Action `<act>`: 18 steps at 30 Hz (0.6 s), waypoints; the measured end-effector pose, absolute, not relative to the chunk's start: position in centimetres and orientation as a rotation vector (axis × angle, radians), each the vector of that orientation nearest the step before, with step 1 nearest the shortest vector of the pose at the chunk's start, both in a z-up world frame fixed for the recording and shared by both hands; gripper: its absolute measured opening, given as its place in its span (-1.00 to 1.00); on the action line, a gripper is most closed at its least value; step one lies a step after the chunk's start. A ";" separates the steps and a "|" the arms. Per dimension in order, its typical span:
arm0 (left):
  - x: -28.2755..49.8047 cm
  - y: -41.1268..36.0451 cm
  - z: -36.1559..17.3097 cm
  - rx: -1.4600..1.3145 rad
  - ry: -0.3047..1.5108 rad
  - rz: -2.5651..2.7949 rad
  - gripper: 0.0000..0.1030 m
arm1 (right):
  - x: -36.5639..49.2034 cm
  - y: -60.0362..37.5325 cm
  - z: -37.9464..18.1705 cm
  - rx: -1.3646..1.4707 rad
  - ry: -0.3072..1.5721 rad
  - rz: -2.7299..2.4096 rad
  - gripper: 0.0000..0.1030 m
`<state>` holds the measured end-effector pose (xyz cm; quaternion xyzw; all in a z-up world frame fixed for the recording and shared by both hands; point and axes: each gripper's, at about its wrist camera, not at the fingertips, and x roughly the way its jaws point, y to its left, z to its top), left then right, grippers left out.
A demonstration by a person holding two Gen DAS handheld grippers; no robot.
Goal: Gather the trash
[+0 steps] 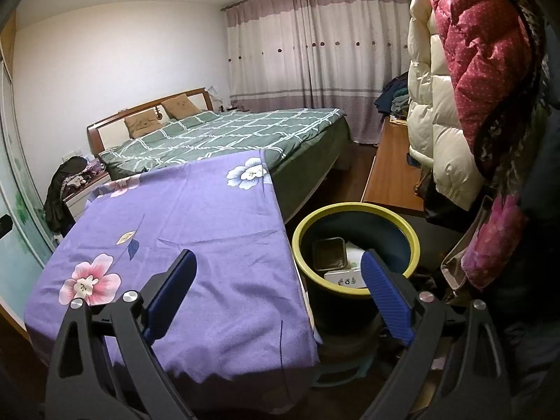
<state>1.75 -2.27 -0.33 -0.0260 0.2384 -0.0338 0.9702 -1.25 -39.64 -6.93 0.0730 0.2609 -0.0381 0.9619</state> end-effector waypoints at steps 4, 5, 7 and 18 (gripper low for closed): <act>1.7 -2.6 -0.4 -0.046 0.483 -0.072 0.91 | -1.4 -39.8 -6.9 0.153 0.525 -0.081 0.75; 1.7 -2.6 -0.4 -0.047 0.483 -0.072 0.91 | -1.4 -39.8 -6.8 0.153 0.524 -0.081 0.75; 1.7 -2.6 -0.4 -0.051 0.485 -0.074 0.91 | -1.4 -39.7 -6.8 0.152 0.524 -0.081 0.75; 1.8 -2.7 -0.5 -0.046 0.491 -0.079 0.91 | -1.4 -39.7 -6.8 0.150 0.524 -0.080 0.75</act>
